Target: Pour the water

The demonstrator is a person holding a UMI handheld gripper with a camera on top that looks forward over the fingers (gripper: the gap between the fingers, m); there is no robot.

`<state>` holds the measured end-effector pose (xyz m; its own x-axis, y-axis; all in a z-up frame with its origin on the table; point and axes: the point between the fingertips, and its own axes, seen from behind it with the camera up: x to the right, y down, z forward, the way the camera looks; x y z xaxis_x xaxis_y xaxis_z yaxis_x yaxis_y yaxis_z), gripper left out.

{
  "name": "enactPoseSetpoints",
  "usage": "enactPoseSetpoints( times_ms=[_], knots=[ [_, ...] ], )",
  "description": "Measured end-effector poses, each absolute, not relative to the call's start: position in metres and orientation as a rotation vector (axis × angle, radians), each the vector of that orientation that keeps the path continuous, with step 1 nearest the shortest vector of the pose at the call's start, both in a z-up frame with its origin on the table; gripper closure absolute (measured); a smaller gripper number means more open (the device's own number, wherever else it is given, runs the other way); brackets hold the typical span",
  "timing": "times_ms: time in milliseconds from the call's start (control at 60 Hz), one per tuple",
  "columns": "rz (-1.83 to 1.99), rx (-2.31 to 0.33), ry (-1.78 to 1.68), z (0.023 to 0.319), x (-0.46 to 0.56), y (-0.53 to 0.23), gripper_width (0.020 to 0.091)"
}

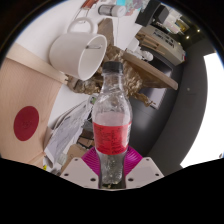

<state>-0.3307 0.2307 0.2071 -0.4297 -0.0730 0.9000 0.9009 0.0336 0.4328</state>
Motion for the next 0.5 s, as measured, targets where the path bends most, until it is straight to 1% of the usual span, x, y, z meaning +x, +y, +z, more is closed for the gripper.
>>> enactPoseSetpoints(
  times_ms=[133,267,417,500],
  knots=[
    [-1.433,-0.94,-1.454,0.206,-0.333,0.233,0.0851],
    [-1.116,-1.273,-1.22,0.21,-0.322,0.229,0.0852],
    [-0.679,-1.566,-0.857,0.228,-0.314,0.221,0.0849],
    [-0.418,-1.707,-0.656,0.222,-0.314,0.212,0.0851]
  ],
)
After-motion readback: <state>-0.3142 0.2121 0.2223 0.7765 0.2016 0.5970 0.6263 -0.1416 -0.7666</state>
